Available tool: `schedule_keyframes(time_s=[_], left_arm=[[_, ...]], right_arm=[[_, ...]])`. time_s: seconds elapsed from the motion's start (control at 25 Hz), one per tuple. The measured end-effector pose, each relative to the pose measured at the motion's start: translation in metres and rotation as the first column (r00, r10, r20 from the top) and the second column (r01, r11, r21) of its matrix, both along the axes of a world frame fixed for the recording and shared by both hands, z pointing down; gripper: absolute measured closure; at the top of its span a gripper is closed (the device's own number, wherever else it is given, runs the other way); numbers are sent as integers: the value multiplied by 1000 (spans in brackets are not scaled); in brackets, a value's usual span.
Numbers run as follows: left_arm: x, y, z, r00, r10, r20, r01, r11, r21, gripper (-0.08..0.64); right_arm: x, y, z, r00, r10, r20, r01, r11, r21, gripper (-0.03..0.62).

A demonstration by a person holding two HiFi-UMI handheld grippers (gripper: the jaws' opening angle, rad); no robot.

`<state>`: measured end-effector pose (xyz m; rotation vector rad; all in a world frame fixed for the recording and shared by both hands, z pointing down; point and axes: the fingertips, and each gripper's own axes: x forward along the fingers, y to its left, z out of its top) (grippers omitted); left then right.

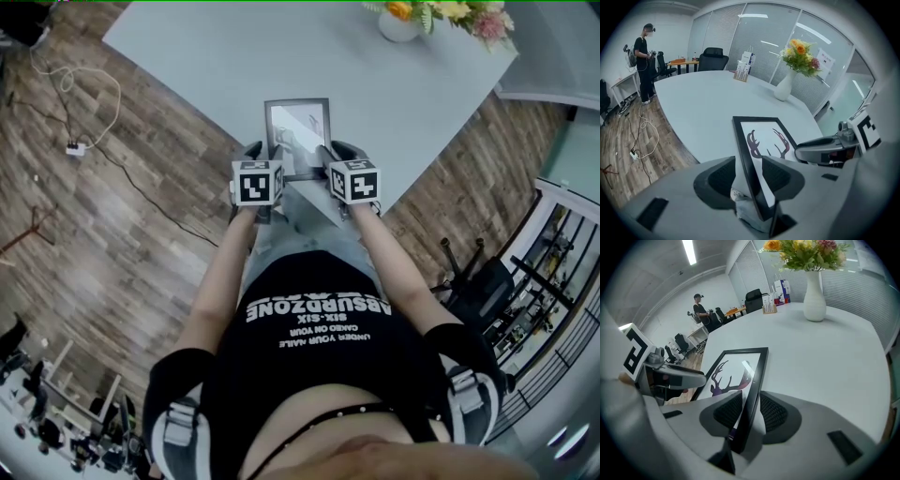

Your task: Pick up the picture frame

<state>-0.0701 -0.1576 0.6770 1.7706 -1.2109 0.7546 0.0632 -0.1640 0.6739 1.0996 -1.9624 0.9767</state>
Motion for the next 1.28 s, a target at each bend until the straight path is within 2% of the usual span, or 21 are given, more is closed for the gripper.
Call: schedule_keyframes(time_s=[0.28,0.56,0.72,0.76,1.0,1.28], left_arm=[[-1,6,8,1000,-8,-2,8,999,-48,394],[0,3,10,1000,10,9,-10,999,-33,397],[3,3,13,1000,8,-6,-8,999,-32,400],[4,4,13,1000,4,-16,-5,999,-44,436],[4,5,9,1000,2,-18,-4,996,-90,443],[2,7,3,1000,6,-14,-7,996,-86,451]], right_arm=[[-1,1,2,1000,17,6,-17,1000,6,474],[2,0,4,998,51,47,-52,999,5,485],[4,0,5,997,66,48,-66,998,-5,488],[5,0,6,996,74,48,-73,997,-15,490],[5,0,4,995,88,38,-87,996,-24,499],[3,0,-6,995,92,25,-91,996,-23,503]])
